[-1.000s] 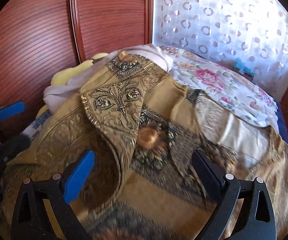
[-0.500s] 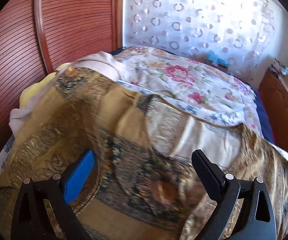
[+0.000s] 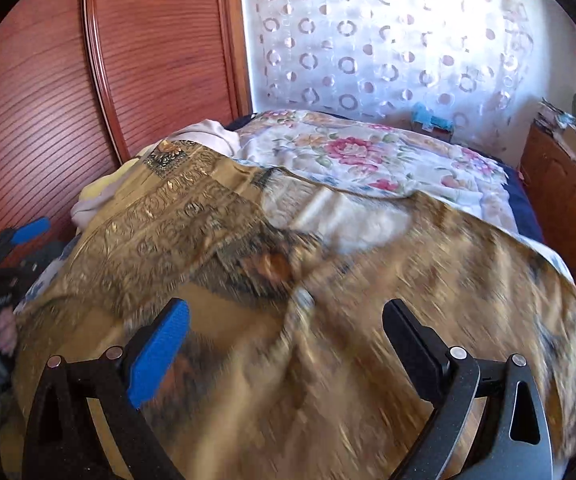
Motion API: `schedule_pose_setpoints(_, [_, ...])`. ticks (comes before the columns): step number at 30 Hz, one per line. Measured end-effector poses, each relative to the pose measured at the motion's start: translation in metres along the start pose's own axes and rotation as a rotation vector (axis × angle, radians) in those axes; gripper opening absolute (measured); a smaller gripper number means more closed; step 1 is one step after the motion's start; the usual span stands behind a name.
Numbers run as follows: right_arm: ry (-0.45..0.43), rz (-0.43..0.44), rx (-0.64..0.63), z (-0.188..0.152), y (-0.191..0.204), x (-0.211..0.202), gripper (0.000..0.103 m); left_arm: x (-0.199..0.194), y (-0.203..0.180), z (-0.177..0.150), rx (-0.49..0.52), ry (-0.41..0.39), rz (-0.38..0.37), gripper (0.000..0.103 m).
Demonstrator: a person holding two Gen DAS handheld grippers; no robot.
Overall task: Fold small clothes
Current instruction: 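Open the left gripper to release the folded side, then move the right gripper to the shirt's opposite side edge and grasp it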
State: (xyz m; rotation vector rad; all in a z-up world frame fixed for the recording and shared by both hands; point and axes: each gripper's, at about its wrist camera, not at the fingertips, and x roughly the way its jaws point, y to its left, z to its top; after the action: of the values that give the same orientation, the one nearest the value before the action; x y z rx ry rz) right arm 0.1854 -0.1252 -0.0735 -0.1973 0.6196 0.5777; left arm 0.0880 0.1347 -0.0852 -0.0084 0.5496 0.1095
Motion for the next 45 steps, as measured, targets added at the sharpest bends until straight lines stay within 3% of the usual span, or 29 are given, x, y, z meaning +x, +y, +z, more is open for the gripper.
schedule_pose_setpoints(7, [-0.001,-0.095,0.043,-0.057,-0.037,-0.054,0.096,-0.001,0.000,0.000,0.001,0.000,0.006,0.078])
schedule_pose_setpoints(16, [-0.005,-0.188,0.186,-0.101,-0.085,-0.101,0.096,-0.003,0.002,0.000,0.008,-0.001,0.007,0.078])
schedule_pose_setpoints(23, [-0.020,-0.259,0.265,-0.120,-0.118,-0.141,0.089,-0.022,-0.008,0.007,0.061,-0.104,-0.015,0.078])
schedule_pose_setpoints(31, [0.009,-0.296,0.376,-0.130,-0.164,-0.148,0.074,-0.033,-0.066,0.027,0.135,-0.060,-0.229,0.078])
schedule_pose_setpoints(37, [0.043,-0.247,0.484,-0.137,-0.193,-0.145,0.062,-0.023,-0.107,0.034,0.160,0.032,-0.353,0.078])
schedule_pose_setpoints(41, [0.057,-0.197,0.535,-0.134,-0.207,-0.139,0.056,-0.017,-0.125,0.034,0.168,0.078,-0.384,0.078])
schedule_pose_setpoints(45, [0.069,-0.154,0.562,-0.133,-0.219,-0.133,0.043,-0.014,-0.136,0.031,0.178,0.088,-0.382,0.078])
